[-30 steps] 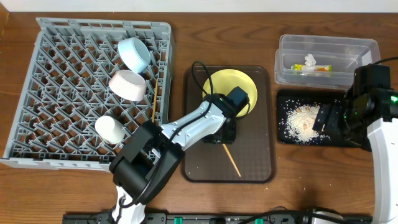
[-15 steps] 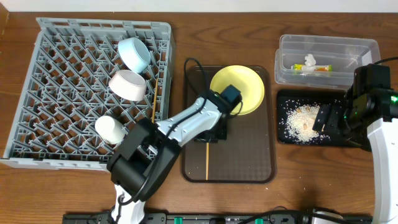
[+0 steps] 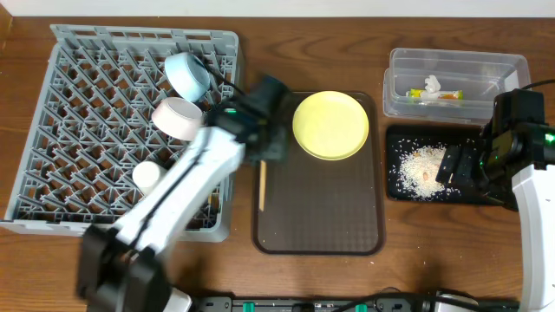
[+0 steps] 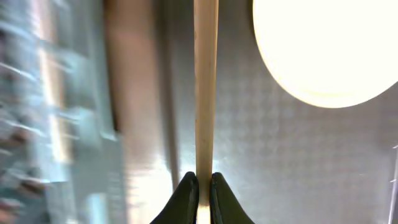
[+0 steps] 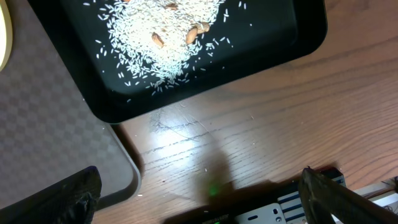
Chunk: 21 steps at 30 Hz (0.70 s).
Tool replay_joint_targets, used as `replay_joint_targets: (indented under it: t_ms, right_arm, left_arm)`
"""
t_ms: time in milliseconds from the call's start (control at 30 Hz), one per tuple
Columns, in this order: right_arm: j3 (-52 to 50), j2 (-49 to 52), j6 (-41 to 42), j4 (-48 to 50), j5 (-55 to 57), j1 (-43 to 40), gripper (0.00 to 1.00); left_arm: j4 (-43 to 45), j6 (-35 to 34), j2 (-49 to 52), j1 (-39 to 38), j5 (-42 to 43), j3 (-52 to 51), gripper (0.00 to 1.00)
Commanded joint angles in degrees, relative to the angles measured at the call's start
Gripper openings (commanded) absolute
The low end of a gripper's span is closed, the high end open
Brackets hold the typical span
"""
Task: Sort waste into correct bins and load items into the dishwasher
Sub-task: 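Stand the second chopstick in the rack with the left gripper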
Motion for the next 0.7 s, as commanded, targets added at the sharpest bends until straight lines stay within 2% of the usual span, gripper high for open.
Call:
replay_joint_targets:
  t_ms: [0,133,300,467,567,667]
  right_arm:
    - [0.94,-0.46,-0.46,-0.07,-0.04,-0.61,0.99]
    - [0.94,-0.46,-0.46,-0.09,-0.04,-0.59,0.99]
    - [0.94,-0.46,-0.46,0.0,-0.04,-0.59,0.99]
    - [0.94,-0.46,-0.46,-0.02,-0.04,-0.59,0.99]
    - [0.94,-0.46,-0.46,-0.04,-0.04,-0.59,0.99]
    - [0.94,-0.46,-0.46,-0.04,-0.04,-0.59,0.99]
  left_arm:
    - [-0.02,11.67,-3.93,5.11,-2.93,1.14,0.08]
    - [0.33,16.63,-4.02,10.84,-2.91,1.11,0.08]
    - [1.25,16.94,-1.73,15.67,-2.84,1.01,0.08]
    - [1.9,16.94,1.09,16.79,-2.64,0.9,0.1]
    - [1.86,16.94,2.86,16.79,-2.64,0.9,0.17]
    - [1.86,16.92,3.13,16.79,-2.64,0.92,0.35]
